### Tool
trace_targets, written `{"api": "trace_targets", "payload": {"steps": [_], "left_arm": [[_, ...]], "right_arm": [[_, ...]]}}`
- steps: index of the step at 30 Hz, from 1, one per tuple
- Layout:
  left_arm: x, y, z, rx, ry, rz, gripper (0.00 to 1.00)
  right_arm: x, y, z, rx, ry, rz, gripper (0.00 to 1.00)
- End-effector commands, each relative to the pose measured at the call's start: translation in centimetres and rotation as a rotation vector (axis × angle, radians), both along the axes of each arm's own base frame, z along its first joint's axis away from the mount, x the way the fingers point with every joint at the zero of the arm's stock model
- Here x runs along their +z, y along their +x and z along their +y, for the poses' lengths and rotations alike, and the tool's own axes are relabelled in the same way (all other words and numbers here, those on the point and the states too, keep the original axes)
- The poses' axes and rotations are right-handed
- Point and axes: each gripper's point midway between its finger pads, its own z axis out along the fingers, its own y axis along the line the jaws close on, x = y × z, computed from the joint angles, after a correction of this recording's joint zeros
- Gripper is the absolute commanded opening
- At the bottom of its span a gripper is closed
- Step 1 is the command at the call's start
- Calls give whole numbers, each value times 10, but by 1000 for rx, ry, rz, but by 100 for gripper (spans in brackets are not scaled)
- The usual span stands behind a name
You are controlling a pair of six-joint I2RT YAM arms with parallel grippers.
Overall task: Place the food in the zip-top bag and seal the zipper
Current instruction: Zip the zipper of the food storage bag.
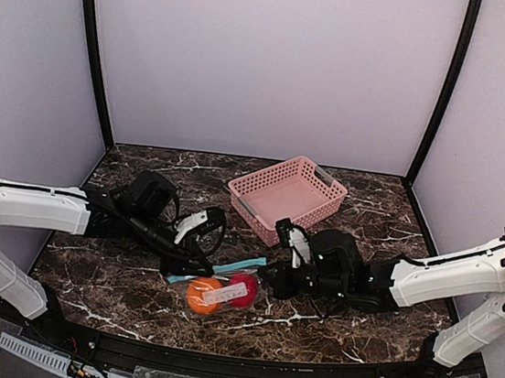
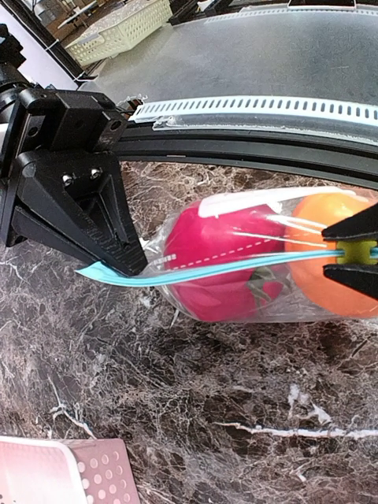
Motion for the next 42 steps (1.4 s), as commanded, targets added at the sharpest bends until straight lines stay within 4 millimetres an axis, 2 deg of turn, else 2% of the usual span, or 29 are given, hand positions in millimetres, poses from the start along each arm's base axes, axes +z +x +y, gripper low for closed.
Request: {"api": "trace_targets", "payload": {"steps": [1,7,42], "left_arm": [[-12,-12,20,30,66,66,1],[-13,-13,23,47,66,69,1],[-17,-18,34,67,93,67,1]], "right_arm": [[-9,25,-28,-142,-75,-9,0],[-6,26,-28,-139,-73,-21,0],[-14,42,-58,-260,-104,18,0]]}}
